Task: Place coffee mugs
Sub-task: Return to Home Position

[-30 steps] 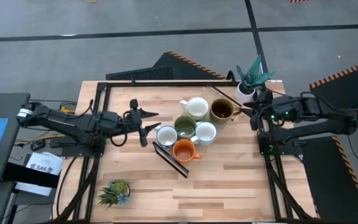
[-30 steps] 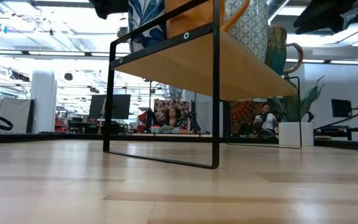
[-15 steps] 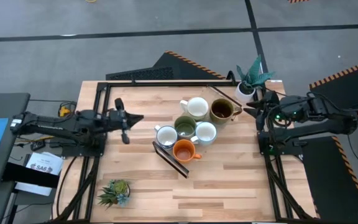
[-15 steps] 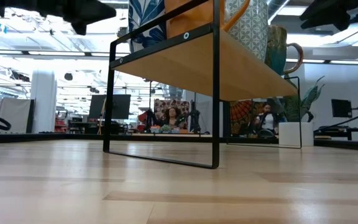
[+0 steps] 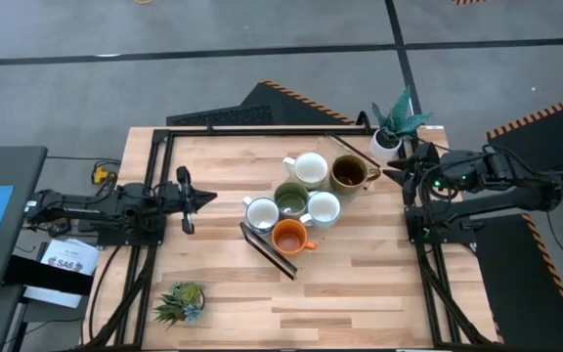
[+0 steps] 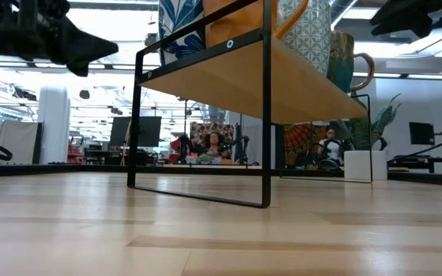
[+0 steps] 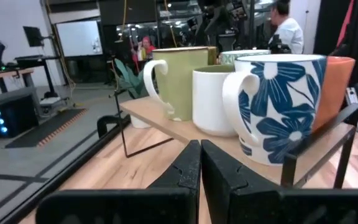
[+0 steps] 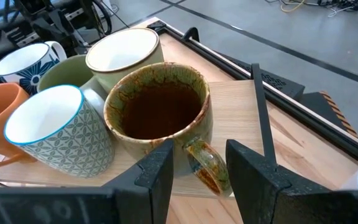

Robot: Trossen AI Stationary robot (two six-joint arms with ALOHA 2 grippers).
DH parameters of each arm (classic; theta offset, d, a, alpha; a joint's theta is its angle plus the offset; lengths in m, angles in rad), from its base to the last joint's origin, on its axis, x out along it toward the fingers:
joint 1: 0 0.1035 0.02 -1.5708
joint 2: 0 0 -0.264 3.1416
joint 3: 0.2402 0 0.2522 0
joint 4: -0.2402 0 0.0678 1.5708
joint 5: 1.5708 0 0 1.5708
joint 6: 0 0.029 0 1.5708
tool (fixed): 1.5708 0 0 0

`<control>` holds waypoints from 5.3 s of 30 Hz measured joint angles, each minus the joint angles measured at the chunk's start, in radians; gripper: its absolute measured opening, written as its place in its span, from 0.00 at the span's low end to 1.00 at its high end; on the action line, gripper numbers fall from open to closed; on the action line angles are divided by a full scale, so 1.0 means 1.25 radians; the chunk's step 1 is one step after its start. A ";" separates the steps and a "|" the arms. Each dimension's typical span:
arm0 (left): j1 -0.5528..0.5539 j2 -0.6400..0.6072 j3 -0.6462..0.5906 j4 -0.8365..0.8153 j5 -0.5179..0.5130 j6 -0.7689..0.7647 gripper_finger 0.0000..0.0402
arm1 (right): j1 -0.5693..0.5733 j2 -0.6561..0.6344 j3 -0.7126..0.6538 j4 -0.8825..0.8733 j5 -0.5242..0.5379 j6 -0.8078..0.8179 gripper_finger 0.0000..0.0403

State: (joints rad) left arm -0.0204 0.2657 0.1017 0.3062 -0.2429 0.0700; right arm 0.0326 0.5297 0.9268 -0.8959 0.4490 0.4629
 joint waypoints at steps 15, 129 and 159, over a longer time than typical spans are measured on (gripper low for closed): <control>0.000 -0.176 -0.072 -0.079 0.052 -0.006 0.00 | 0.000 0.000 0.000 -0.014 0.000 0.006 0.42; 0.000 -0.209 -0.076 -0.212 0.132 -0.078 0.00 | 0.253 -0.360 -0.682 0.614 0.031 -0.251 0.06; 0.000 -0.207 -0.076 -0.211 0.127 -0.078 0.00 | 0.158 -0.422 -0.667 0.522 -0.002 -0.269 0.05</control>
State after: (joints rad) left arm -0.0206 0.0067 0.0069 0.0427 -0.0841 -0.0269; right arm 0.2299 0.0021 0.0933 -0.2432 0.4467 0.1261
